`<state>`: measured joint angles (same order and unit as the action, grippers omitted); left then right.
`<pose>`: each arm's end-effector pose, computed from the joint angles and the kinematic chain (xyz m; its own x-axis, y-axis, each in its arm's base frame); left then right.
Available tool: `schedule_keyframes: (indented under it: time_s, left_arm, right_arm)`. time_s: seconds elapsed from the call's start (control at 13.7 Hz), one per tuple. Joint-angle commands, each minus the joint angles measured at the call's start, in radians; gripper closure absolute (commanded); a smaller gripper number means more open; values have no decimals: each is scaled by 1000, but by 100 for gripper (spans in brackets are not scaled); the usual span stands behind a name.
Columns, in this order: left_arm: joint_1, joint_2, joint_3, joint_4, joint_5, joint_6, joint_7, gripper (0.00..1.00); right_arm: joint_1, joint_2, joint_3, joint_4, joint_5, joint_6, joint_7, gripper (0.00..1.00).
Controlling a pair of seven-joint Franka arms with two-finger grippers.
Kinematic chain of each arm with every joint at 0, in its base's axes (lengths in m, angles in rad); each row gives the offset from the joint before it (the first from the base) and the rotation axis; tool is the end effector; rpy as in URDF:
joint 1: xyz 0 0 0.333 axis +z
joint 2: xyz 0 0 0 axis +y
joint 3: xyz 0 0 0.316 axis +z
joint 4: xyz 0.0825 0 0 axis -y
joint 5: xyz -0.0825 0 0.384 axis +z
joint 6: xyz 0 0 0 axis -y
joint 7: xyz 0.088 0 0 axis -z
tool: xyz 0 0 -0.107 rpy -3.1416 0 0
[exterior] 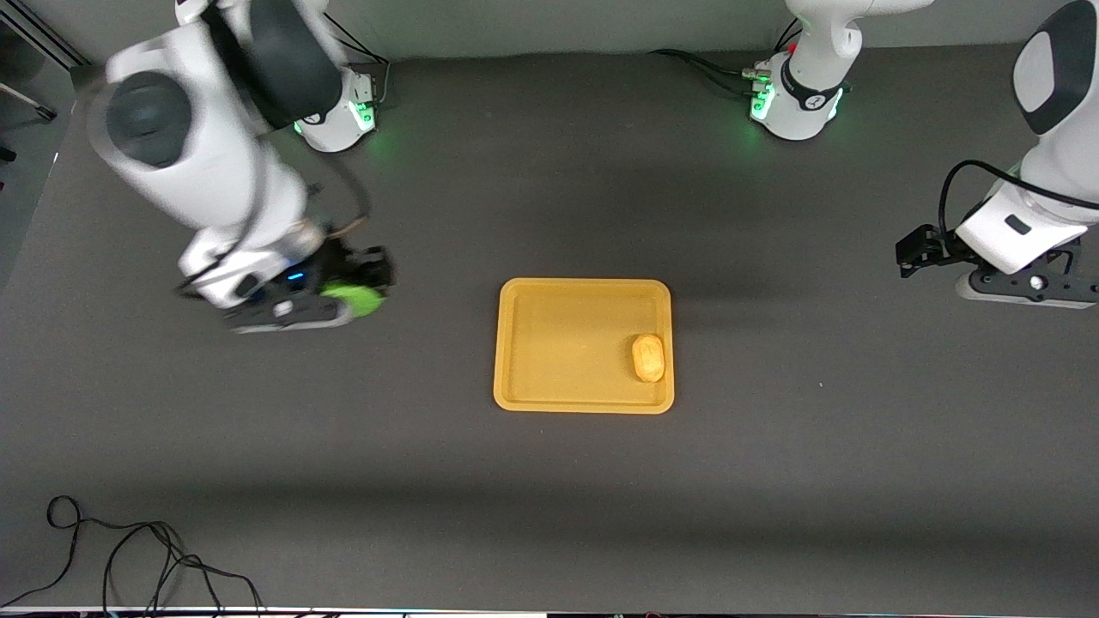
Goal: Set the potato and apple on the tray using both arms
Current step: 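Lift the green apple with the right gripper while the left gripper withdraws, then carry the apple over the tray and lower it beside the potato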
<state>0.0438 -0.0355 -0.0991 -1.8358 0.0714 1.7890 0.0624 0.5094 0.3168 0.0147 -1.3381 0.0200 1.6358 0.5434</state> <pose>0.5503 -0.0250 0.5369 0.9910 -0.1325 -0.0166 -0.1333 -0.9884 -0.0721 0.5645 0.3269 0.5489 0.9994 -0.0213 -0.0290 -0.0216 -0.9997 -0.0111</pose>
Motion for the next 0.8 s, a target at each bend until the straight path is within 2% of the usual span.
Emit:
schedule_keyframes:
  time_s: [0.0,0.22,0.58,0.73]
  left_arm:
    - [21,-29,12,-33,-1,-29,72,1]
    - [25,-32,16,-34,-1,-49,89,1]
    - [37,-29,24,-31,-1,-51,97,1]
    - [37,-29,36,-33,2,-66,128,1]
  right_arm:
    - [148,183,-13,215,-11,-11,230,53]
    - [265,347,-16,359,-12,21,419,53]
    - [299,542,-18,352,-81,244,469,53]
    - [304,614,-18,350,-135,315,483,53]
